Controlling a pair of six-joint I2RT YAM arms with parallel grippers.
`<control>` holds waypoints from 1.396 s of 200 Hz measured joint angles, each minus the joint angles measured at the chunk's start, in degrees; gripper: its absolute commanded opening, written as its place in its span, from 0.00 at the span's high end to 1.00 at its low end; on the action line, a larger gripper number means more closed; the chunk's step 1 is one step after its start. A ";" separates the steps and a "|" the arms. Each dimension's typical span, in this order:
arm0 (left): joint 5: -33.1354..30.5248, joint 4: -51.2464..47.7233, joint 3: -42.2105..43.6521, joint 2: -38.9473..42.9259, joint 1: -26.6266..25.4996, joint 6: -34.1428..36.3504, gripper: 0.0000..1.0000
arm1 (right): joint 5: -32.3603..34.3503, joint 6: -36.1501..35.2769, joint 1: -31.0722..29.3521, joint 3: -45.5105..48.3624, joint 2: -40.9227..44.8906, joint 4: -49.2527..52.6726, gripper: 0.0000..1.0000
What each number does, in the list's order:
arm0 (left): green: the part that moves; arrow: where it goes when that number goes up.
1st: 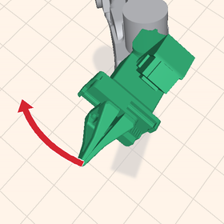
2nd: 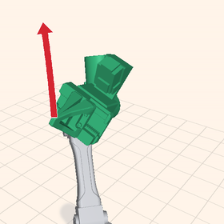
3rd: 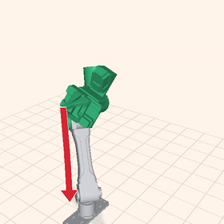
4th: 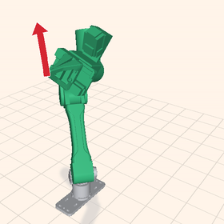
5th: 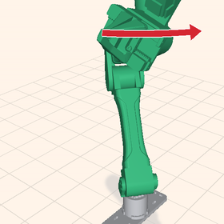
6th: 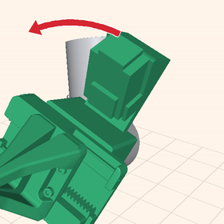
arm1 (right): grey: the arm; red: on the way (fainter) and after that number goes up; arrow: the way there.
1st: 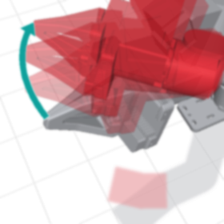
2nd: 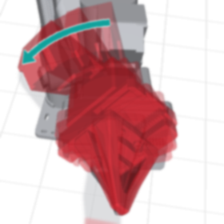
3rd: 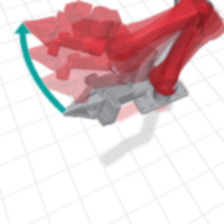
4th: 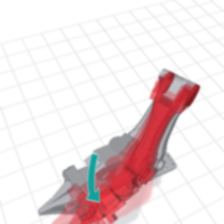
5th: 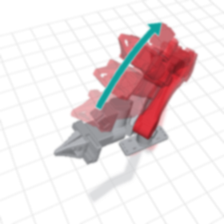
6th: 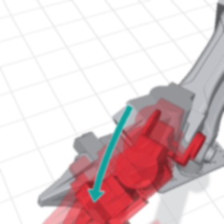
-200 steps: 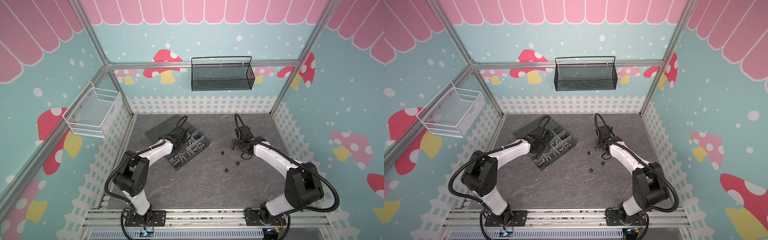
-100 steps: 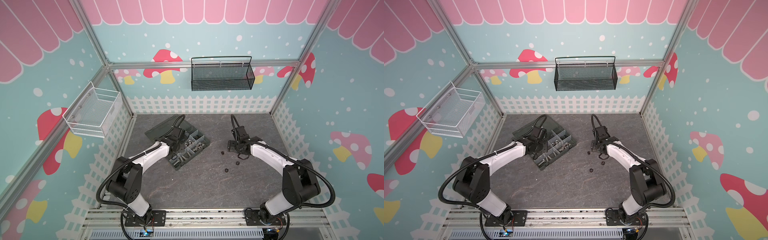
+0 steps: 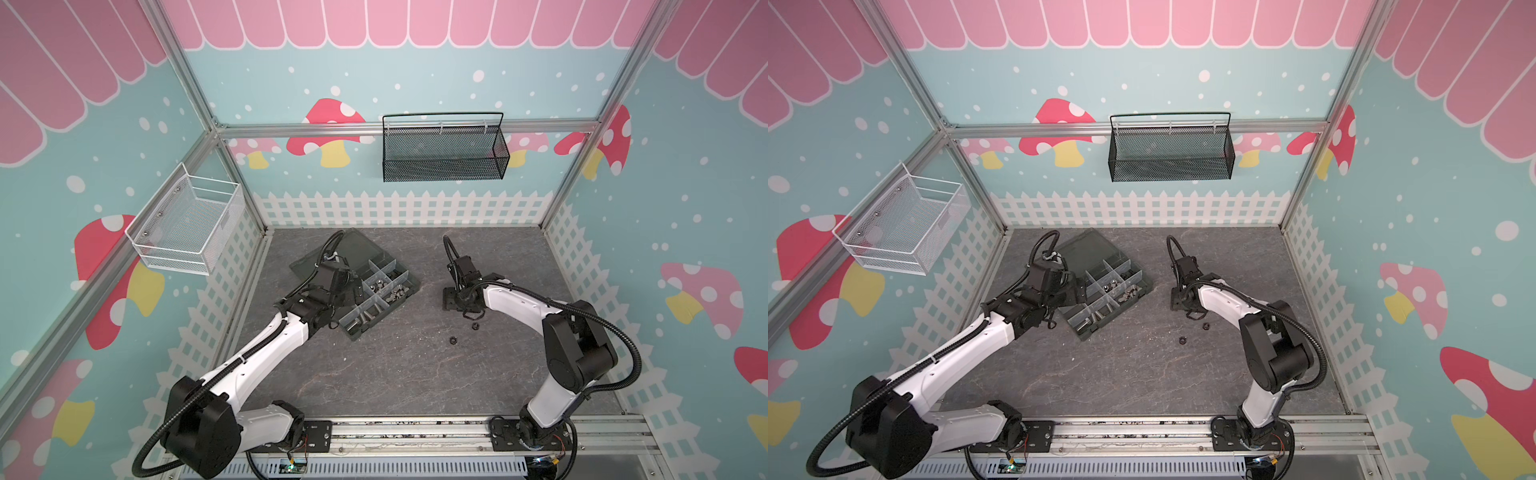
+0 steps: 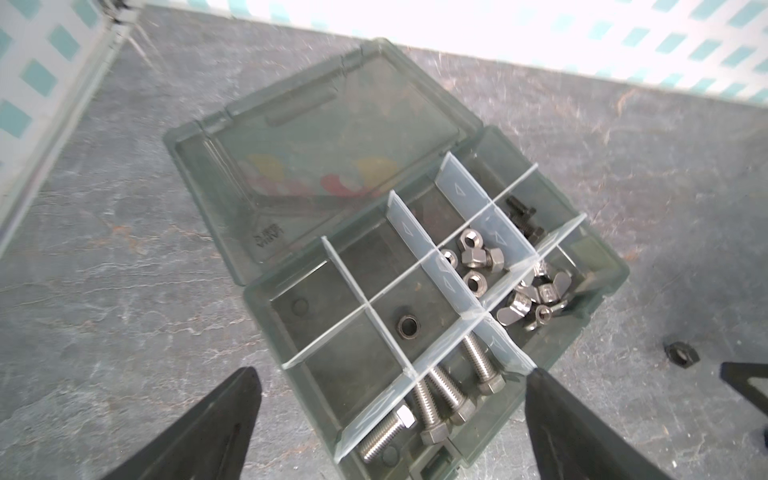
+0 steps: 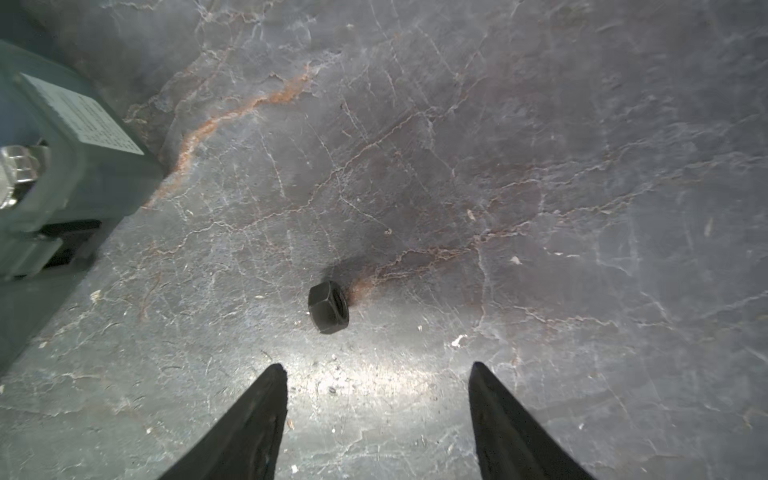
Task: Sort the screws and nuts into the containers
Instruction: 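Draw the left gripper back while the right gripper lowers over a black nut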
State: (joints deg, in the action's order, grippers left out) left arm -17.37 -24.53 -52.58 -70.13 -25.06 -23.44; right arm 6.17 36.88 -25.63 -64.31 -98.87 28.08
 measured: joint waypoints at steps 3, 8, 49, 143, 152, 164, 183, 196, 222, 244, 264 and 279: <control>-0.44 0.26 0.52 0.81 0.02 -0.04 0.00 | -0.26 -0.04 0.00 -0.13 -0.33 -0.04 0.31; -1.03 0.70 1.31 1.79 0.04 -0.20 0.00 | -0.42 -0.07 0.00 -0.28 -0.81 -0.11 0.32; -5.53 4.68 8.44 10.29 0.24 -1.90 0.00 | -2.47 -0.87 0.02 -1.88 -4.17 -0.79 0.33; -9.33 8.35 18.21 23.47 0.31 -4.26 0.00 | -4.48 -2.54 0.00 -4.81 -8.48 -1.57 0.36; -9.60 8.52 18.62 24.06 0.31 -4.61 0.00 | -4.57 -2.64 0.00 -4.96 -8.72 -1.57 0.36; -9.88 8.59 19.12 24.57 0.33 -4.87 0.00 | -4.74 -2.78 0.00 -5.05 -8.94 -1.55 0.36; -10.05 8.61 19.45 24.70 0.35 -4.98 0.00 | -4.79 -3.04 0.00 -5.84 -10.27 -1.68 0.38; -10.10 8.63 19.58 24.70 0.35 -5.11 0.00 | -4.76 -3.26 -0.04 -6.29 -10.67 -1.99 0.39; -10.10 8.72 19.67 24.63 0.42 -5.35 0.00 | -4.79 -3.48 -0.07 -6.67 -11.10 -2.19 0.41; -10.12 8.76 19.67 24.46 0.57 -5.68 0.00 | -4.74 -3.72 -0.13 -6.82 -11.30 -2.40 0.46; -10.14 8.76 19.69 24.41 0.59 -5.79 0.00 | -4.81 -3.85 -0.22 -6.86 -11.39 -2.67 0.50; -10.14 8.79 19.69 24.41 0.61 -5.95 0.00 | -4.96 -3.87 -0.31 -6.86 -11.41 -2.78 0.53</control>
State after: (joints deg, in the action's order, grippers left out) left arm -27.51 -15.75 -32.88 -45.71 -24.45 -29.39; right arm 1.21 33.01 -25.93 -71.18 -110.28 25.30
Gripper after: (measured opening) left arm 0.991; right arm 0.485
